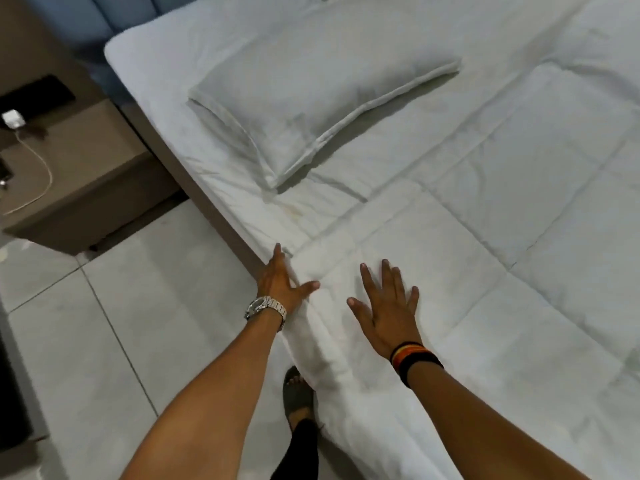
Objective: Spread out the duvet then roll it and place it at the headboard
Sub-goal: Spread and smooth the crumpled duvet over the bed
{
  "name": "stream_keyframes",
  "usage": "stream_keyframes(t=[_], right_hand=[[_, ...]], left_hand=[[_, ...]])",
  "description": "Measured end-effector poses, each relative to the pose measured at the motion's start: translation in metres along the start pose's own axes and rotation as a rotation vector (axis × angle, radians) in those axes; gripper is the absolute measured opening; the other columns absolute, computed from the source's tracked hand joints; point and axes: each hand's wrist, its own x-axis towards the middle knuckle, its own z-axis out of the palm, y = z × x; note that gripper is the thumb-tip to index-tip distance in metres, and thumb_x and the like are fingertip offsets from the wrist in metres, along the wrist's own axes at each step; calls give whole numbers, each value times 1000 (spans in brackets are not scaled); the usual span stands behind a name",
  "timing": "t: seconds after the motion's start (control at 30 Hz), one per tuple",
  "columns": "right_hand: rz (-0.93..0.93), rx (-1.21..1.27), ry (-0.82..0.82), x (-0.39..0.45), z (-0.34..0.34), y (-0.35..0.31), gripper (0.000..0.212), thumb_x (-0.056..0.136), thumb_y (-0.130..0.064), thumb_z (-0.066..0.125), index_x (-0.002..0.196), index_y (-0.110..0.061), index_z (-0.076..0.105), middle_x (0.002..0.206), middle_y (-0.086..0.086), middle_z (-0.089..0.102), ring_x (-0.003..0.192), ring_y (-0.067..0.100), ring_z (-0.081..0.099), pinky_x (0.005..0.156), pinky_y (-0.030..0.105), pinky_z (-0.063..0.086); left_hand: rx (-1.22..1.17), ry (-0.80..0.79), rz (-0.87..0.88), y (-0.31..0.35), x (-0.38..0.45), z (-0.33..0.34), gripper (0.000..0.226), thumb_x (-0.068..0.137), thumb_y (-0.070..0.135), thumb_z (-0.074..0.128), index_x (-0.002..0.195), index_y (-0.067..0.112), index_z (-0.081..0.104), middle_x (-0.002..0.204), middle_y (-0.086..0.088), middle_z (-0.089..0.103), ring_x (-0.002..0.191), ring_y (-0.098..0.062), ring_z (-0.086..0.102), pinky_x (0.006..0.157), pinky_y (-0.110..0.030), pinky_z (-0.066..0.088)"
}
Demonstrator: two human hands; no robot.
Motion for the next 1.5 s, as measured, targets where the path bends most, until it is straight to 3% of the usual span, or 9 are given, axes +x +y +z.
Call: stream_keyframes(t=[0.27, 0.43, 0.6, 0.8, 1.0, 1.17, 1.3, 1.4, 1.5], right_hand=[[178, -94, -10, 12, 31, -35, 74, 100, -73, 10, 162, -43, -17, 172, 3, -26, 159, 28, -20, 121, 70, -6], [144, -73, 94, -28, 47, -62, 72, 103, -71, 16, 166, -41, 1, 175, 4, -10, 161, 27, -8, 122, 68, -6], [176, -64, -100, -83, 80, -62, 72, 98, -74, 6, 159, -43, -17, 167, 3, -34, 158, 32, -24, 120, 68, -13], [355, 97, 136, -137, 41, -16, 70, 105, -66, 19, 163, -44, -13, 170, 1, -28, 158, 25, -24, 123, 64, -12], [828, 322, 437, -265, 48, 80, 75, 105, -62, 36, 165, -43, -4, 172, 7, -24, 159, 27, -21, 123, 66, -8], [1263, 538, 595, -352, 81, 155, 111, 86, -78, 53, 160, -41, -22, 173, 15, -15, 160, 33, -10, 123, 69, 3], [1171, 759, 673, -350, 95, 180, 125, 77, -80, 66, 163, -40, -15, 170, 18, 20, 155, 38, 23, 124, 57, 27], [1171, 653, 776, -332, 97, 168, 124, 76, -83, 66, 164, -41, -10, 143, 22, 50, 135, 42, 46, 115, 57, 39], [1092, 694, 816, -324, 93, 158, 128, 71, -81, 74, 163, -43, -7, 143, 15, 54, 131, 38, 51, 113, 55, 43]], left_hand=[[9, -208, 121, -8, 11, -33, 102, 65, 68, 84, 145, 37, 28, 130, -8, 66, 110, -36, 67, 77, -32, 50], [95, -217, -14, -39, 2, -73, 120, 51, 83, 81, 144, 32, 27, 121, -12, 66, 109, -36, 65, 78, -35, 49], [288, -206, -81, -41, -19, -47, 113, 72, 66, 81, 152, 10, 25, 131, -25, 64, 114, -43, 64, 89, -48, 55], [501, -37, 360, 19, -84, 13, 97, 96, 52, 61, 165, 9, 9, 166, -24, 25, 151, -41, 29, 119, -53, 29], [560, -323, 829, 58, -180, 124, 83, 102, 57, 43, 166, 16, 9, 172, -14, 13, 158, -33, 15, 126, -45, 18], [572, -450, 1025, 80, -232, 213, 82, 103, 61, 37, 166, 20, 2, 174, -7, 1, 160, -26, -1, 128, -40, 2], [583, -481, 1065, 90, -232, 248, 83, 103, 61, 35, 166, 22, -2, 174, -4, -6, 160, -24, -7, 128, -41, -2], [551, -509, 1052, 90, -226, 257, 84, 102, 61, 36, 166, 22, -2, 174, -3, -6, 160, -22, -8, 128, -39, -5], [570, -510, 1070, 89, -226, 259, 82, 102, 61, 35, 166, 23, -1, 173, -2, -8, 160, -23, -10, 128, -41, -6]])
